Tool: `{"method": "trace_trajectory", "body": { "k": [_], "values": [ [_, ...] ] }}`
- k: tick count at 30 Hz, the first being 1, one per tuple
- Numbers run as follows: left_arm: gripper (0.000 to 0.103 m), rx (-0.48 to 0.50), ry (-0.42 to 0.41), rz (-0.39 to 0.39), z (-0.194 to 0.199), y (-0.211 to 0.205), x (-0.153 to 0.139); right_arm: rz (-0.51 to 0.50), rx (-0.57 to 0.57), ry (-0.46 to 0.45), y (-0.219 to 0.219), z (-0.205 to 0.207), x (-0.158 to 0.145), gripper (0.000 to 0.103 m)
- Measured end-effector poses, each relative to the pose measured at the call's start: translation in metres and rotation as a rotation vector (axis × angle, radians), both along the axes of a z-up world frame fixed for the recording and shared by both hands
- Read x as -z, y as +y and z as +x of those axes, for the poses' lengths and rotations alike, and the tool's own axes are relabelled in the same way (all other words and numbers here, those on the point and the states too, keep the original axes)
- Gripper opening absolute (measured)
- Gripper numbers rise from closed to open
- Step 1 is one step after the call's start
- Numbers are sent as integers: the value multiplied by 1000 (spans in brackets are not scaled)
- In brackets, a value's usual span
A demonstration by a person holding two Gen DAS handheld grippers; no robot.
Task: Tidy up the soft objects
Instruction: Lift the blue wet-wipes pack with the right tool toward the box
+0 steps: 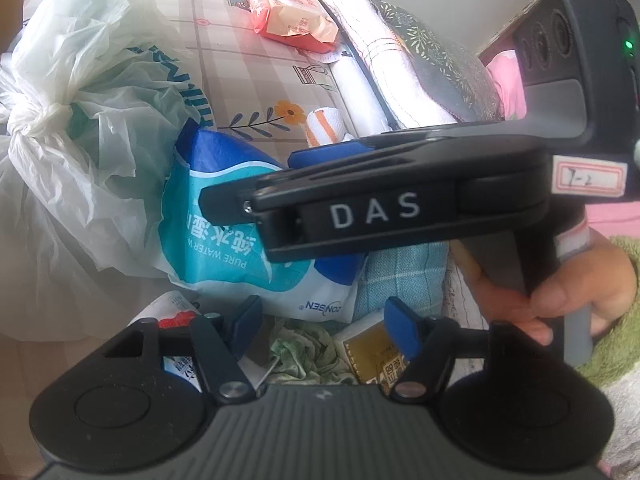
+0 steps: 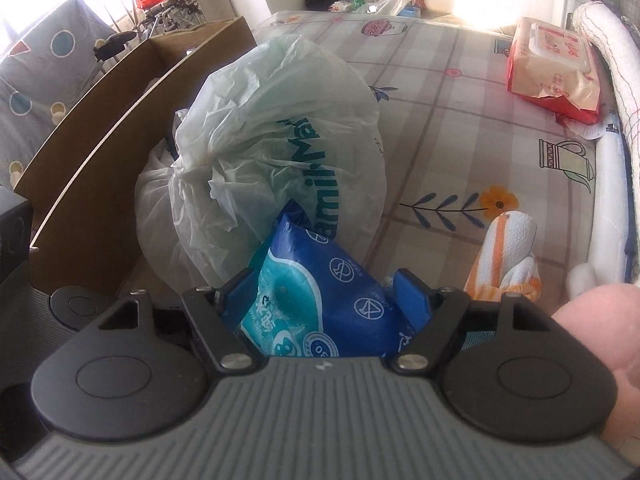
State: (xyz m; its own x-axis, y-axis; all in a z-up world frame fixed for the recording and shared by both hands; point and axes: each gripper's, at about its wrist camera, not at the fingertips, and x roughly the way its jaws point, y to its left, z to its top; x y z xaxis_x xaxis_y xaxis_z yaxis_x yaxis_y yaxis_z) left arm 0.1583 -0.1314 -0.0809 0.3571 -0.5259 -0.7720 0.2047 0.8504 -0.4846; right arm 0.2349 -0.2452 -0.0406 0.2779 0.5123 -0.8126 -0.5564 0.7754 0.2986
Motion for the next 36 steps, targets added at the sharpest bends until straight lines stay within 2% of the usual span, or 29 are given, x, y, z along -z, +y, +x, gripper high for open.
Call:
{"method": "trace_trajectory", "body": {
  "k": [3, 6, 8, 9, 11, 14, 19, 22, 24, 26, 31, 36],
  "values": [
    [79, -15, 18, -1, 3, -3, 0, -2, -16, 34, 5, 8, 7, 77],
    [77, -51, 19, -6, 7, -2, 2, -7, -47, 69, 11, 10, 16, 77],
    [77, -58, -1, -14, 8, 0, 3, -38, -48, 44, 14, 7, 17, 72],
    [77, -54, -19, -6, 8, 0, 2, -46, -41, 38, 13, 6, 16, 65],
    [73, -38, -50, 15, 6, -2, 3, -46, -20, 24, 8, 4, 12, 58],
    [71, -26, -60, 57, 6, -5, 3, -27, 26, 27, -5, 0, 11, 53],
    [72, -22, -34, 117, 17, -12, 3, 14, 96, 46, -19, -1, 15, 53],
    [72, -58, -41, 85, 22, -8, 6, 31, 140, 48, -21, 0, 16, 52],
    [66, -66, -68, 71, 20, -5, 2, 54, 172, 44, -25, -2, 13, 50],
    [63, -48, -133, 57, 12, -5, -11, 81, 205, 43, -30, -5, 7, 46],
    [64, -14, -257, 77, -7, -9, -37, 140, 280, 9, -40, -22, -19, 41],
    [61, -18, -296, 69, -16, 0, -45, 159, 335, -26, -39, -34, -35, 40]
  ]
}}
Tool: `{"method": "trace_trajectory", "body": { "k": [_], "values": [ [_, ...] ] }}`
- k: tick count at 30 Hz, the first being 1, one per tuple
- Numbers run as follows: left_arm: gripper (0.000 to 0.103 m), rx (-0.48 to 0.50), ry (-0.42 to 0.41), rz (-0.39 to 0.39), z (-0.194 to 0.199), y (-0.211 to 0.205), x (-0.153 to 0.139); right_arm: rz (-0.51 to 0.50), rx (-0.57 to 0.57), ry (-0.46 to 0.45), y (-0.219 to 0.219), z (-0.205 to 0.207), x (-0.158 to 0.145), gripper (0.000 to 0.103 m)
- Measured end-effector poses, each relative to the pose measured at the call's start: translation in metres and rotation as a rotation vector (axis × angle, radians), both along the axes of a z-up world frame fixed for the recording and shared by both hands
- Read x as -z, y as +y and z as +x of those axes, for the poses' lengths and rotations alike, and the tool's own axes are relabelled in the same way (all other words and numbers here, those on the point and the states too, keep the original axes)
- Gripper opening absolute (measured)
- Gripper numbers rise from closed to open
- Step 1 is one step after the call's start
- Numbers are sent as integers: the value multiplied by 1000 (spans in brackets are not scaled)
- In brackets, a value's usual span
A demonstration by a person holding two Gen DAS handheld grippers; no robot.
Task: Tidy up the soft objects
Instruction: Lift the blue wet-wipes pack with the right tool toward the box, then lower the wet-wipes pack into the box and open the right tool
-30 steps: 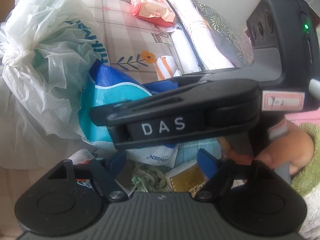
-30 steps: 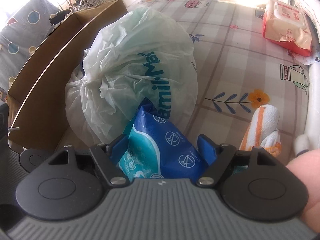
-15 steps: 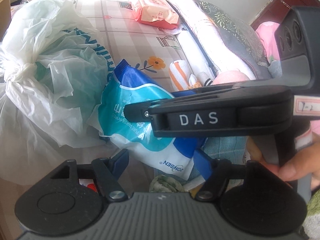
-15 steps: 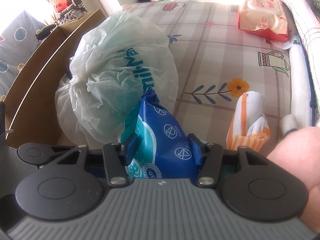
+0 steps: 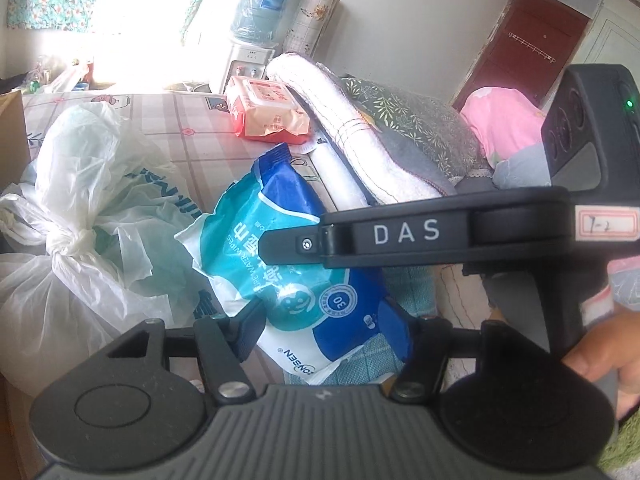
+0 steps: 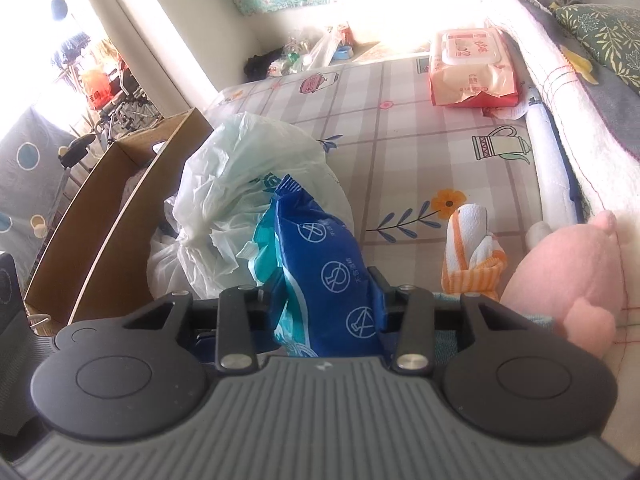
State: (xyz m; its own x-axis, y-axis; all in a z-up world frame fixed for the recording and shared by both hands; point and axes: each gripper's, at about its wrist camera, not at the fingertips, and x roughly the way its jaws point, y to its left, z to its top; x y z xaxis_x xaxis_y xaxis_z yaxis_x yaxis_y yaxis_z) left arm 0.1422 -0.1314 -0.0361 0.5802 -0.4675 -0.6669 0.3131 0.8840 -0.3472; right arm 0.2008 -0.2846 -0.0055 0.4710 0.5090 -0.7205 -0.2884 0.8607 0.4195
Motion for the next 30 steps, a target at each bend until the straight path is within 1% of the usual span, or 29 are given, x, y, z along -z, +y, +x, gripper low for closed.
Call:
{"method": "trace_trajectory", "body": {
  "k": [4, 9, 14, 18, 21, 23, 25, 27, 28, 30],
  "values": [
    [61, -9, -50, -3, -13, 14, -16, 29, 25, -13, 6, -9, -11, 39],
    [61, -48, -135, -10, -32, 44, -49, 63, 18, -79, 30, -20, -45, 39],
    [61, -126, -206, 28, -54, 94, -86, 144, -28, -141, 72, -26, -80, 39],
    [62, -218, -225, 80, -72, 148, -106, 261, -69, -136, 120, -24, -92, 39],
    [62, -288, -206, 122, -80, 188, -114, 368, -101, -94, 167, -21, -90, 39],
    [62, -327, -182, 145, -82, 211, -113, 428, -108, -44, 193, -18, -82, 39],
    [62, -360, -139, 149, -80, 235, -110, 477, -112, 20, 224, -17, -70, 39],
    [62, -364, -93, 135, -74, 252, -103, 481, -109, 59, 247, -18, -57, 39],
    [62, -356, -68, 129, -69, 256, -97, 464, -105, 72, 256, -20, -52, 39],
    [62, -330, 12, 129, -57, 270, -73, 395, -85, 85, 268, -23, -42, 41]
  ]
}}
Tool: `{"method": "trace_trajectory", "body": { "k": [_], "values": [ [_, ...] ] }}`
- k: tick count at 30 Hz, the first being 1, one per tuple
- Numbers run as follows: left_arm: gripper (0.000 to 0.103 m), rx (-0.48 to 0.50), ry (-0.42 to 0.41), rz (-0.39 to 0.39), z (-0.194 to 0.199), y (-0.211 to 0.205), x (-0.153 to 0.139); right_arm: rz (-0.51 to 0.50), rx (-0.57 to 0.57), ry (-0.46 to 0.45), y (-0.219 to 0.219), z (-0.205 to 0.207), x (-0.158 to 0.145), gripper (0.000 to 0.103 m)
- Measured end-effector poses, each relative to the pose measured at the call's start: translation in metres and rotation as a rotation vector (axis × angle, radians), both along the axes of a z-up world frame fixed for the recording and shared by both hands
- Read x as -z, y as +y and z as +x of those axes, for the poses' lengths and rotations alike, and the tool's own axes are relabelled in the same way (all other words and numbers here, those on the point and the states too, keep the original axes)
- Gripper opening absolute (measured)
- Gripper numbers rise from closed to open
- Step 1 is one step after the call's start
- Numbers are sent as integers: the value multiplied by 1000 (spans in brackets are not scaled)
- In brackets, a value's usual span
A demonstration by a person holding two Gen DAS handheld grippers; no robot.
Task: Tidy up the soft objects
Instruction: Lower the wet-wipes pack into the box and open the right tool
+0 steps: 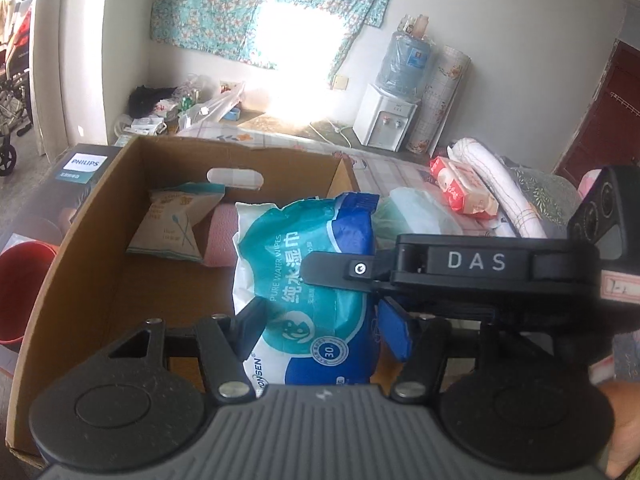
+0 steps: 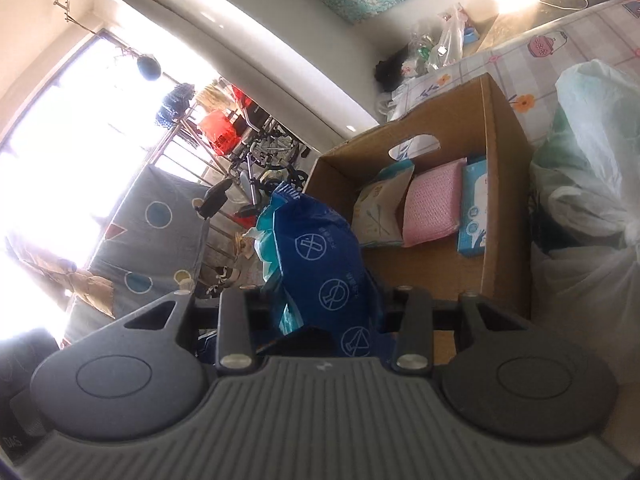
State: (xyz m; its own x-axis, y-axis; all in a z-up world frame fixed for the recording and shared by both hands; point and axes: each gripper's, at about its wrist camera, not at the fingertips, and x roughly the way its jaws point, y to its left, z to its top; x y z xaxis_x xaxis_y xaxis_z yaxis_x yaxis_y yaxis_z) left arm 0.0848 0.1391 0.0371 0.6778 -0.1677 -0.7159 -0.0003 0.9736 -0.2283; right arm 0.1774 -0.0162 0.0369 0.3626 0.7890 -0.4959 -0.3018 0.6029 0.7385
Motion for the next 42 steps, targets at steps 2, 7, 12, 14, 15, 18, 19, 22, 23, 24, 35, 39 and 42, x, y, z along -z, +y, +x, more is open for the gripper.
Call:
{"method": "trace_trajectory", "body": {
  "k": [2, 7, 12, 14, 15, 18, 19, 22, 23, 24, 35, 39, 42],
  "values": [
    [62, 2, 74, 7, 8, 4, 23, -55, 18, -9, 2, -3, 6, 43],
    [61, -6, 189, 16, 22, 10, 63, -67, 71, -56, -25, -11, 6, 44],
    [61, -24, 213, 11, 38, 10, 70, -59, 111, -119, -60, -14, -3, 45],
    [61, -27, 221, 17, 46, 9, 72, -46, 123, -120, -72, -13, -3, 45],
    [58, -27, 229, 22, 51, 7, 74, -43, 126, -119, -76, -13, -1, 45],
    [51, -25, 276, 20, 64, 4, 85, -26, 139, -102, -92, -15, 7, 46],
    [51, -20, 293, -5, 68, 5, 88, -19, 141, -92, -98, -17, 10, 46],
    [52, -23, 327, -50, 74, 6, 91, -7, 148, -57, -107, -20, 23, 46],
    [52, -23, 331, -43, 75, 4, 90, -6, 151, -48, -109, -19, 27, 46],
    [52, -20, 333, -36, 76, 3, 89, -5, 152, -44, -111, -19, 30, 46],
    [71, -96, 164, 74, 39, 2, 43, -40, 184, -80, -122, -39, 33, 62],
    [78, -141, 19, 111, 10, -4, 10, -73, 213, -135, -129, -56, 25, 74],
    [79, -141, -55, 106, -8, -13, -9, -103, 232, -170, -136, -69, 21, 77]
  ]
}}
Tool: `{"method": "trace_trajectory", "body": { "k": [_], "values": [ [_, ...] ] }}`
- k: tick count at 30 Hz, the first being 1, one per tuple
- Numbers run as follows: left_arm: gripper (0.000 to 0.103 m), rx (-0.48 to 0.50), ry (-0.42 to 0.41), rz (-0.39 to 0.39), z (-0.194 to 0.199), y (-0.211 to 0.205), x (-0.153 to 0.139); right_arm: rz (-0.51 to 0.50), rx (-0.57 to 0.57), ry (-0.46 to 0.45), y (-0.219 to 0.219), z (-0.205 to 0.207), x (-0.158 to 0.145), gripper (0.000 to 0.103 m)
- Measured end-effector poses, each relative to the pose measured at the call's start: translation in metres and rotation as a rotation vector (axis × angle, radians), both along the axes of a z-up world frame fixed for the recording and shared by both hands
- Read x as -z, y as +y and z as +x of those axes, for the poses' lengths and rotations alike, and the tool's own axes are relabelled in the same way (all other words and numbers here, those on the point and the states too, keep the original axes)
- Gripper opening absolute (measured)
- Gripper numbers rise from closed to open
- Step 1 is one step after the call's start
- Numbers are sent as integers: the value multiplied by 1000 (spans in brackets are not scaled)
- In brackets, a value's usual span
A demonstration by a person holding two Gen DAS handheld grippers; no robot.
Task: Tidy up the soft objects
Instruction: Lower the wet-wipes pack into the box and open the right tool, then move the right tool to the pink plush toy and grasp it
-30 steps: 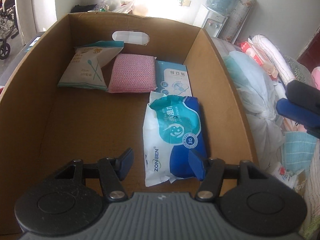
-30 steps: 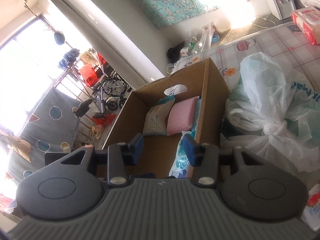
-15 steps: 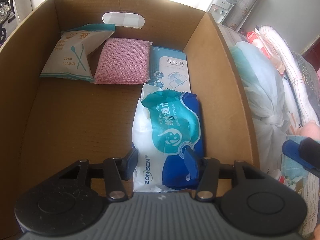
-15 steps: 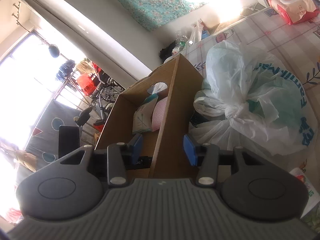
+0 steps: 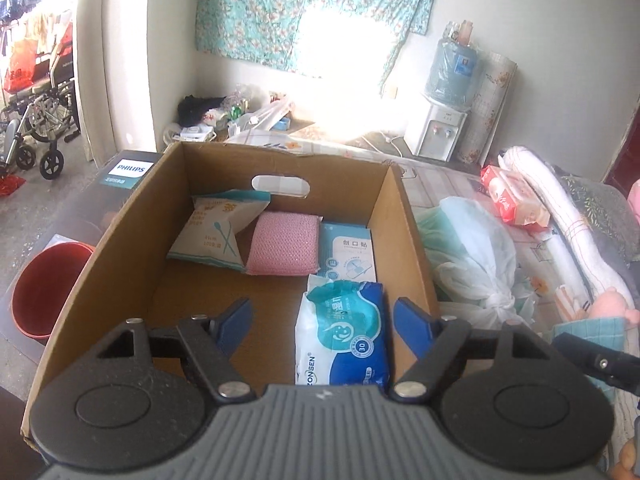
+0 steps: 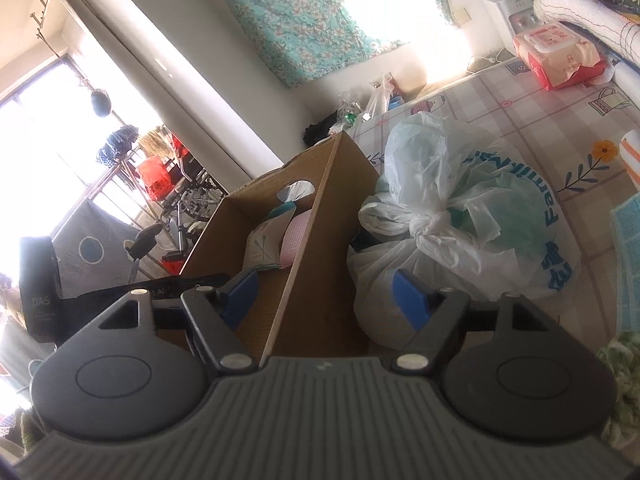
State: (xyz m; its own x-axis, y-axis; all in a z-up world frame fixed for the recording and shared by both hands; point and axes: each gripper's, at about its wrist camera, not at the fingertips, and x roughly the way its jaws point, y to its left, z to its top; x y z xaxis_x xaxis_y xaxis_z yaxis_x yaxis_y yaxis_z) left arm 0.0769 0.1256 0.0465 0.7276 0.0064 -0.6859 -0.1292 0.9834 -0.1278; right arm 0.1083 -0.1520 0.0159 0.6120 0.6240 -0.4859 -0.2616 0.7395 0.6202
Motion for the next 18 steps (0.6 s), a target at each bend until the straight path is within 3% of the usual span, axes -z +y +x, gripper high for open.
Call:
{"method": "trace_trajectory", "body": {
  "k": [6, 10, 18],
  "values": [
    [79, 84, -96, -7, -21, -36, -22, -35, 52, -37, -21, -25, -6, 80],
    [80, 191, -145, 4, -25, -73, -26, -60, 118, -72, -45, -40, -13, 80],
    [80, 457, -162, 5, 7, -172, -5, -96, 323, -119, -138, -43, -32, 82]
  ]
}}
